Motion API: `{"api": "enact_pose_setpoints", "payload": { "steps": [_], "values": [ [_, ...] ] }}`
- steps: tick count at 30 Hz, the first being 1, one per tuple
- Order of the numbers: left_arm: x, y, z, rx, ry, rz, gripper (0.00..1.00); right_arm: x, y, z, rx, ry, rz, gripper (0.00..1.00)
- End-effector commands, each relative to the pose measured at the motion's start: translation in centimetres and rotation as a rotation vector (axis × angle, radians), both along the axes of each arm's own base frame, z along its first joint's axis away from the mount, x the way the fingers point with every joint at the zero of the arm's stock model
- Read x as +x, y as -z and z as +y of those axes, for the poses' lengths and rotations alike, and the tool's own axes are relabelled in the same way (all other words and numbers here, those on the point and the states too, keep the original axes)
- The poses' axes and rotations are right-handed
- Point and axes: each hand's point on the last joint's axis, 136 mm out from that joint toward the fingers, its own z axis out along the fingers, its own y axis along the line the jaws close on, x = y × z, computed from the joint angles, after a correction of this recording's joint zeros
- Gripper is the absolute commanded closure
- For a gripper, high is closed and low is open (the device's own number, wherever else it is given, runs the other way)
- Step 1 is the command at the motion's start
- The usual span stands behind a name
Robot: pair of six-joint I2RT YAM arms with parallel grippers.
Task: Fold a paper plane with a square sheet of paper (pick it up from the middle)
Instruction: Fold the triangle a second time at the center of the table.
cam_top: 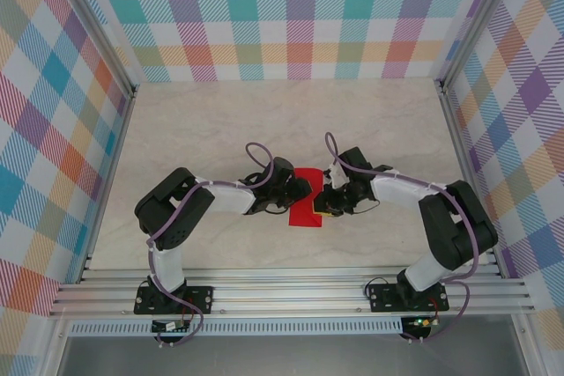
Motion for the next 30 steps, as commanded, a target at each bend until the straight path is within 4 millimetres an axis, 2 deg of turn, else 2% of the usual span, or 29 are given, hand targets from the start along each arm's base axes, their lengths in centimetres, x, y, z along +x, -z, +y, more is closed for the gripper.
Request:
{"api": "enact_pose_setpoints", "payload": {
  "steps": [1,8,12,17,30],
  "values": [
    [-1.0,2.8,1.2,0.07,-0.01,0.057,0.66,0.7,-0.1,1.6,0.041,-0.009,0.022,0.85],
    [-1.1,2.9,1.3,0.074,-0.013,0.062,0.66,1.0,1.1,2.5,0.025,-0.019,0.042,0.85],
    [-1.1,3.0,1.2,0.075,-0.011,0.063,0.66,1.1,2.9,1.8,-0.04,0.001,0.06,0.85],
    [-1.2,3.3,1.4,0.083,-0.013,0.069,0.66,0.1,5.1,0.8,-0.104,0.003,0.111,0.85],
    [-1.7,4.8,2.4,0.131,-0.031,0.098,0.68,-2.3,4.6,-1.5,-0.154,-0.004,0.118,0.83]
  ]
}}
